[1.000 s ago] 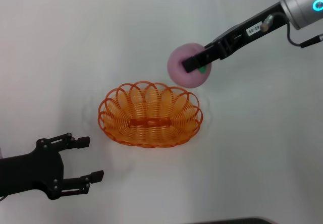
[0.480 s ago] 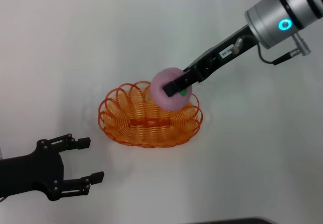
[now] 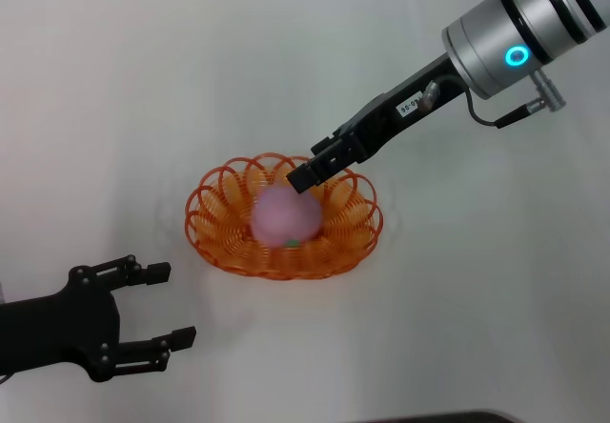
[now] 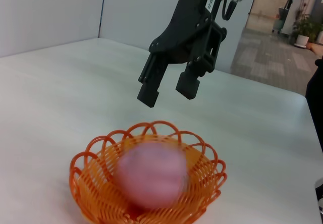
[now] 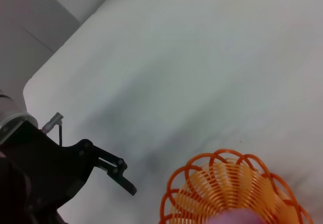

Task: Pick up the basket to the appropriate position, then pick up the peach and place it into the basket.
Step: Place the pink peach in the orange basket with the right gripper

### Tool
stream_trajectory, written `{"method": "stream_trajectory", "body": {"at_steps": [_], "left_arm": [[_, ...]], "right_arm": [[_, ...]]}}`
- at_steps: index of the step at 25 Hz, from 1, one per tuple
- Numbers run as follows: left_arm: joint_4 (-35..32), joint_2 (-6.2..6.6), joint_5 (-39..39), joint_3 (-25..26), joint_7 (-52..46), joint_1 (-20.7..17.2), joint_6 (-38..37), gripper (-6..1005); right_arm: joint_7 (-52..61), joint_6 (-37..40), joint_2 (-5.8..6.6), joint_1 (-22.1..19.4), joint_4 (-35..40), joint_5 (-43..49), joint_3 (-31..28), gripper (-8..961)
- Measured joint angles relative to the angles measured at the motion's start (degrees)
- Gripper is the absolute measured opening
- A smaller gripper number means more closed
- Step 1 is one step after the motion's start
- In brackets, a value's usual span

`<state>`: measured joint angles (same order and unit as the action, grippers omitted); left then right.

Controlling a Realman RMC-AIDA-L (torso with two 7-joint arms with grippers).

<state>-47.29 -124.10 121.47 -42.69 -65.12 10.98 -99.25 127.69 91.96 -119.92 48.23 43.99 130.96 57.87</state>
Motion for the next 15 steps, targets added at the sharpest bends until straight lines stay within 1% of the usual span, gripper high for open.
{"method": "stream_trajectory", "body": {"at_steps": [6, 12, 15], "left_arm": [[0.0, 0.0, 0.0, 0.15, 0.0, 0.01, -0.03, 829], [0.04, -0.03, -0.22, 0.31, 0.0, 0.0, -0.1, 829], [0.07, -0.1, -0.42, 0.35, 0.0, 0.0, -0.1, 829]], "right_arm": [[-2.23, -0.21, 0.29, -1.08, -0.07, -1.0, -0.81, 772], [-12.84, -1.29, 0.78, -5.95, 0.42, -5.08, -4.8, 950], [-18.5, -0.84, 1.19, -8.9, 0.45, -6.59, -6.4, 948]]}}
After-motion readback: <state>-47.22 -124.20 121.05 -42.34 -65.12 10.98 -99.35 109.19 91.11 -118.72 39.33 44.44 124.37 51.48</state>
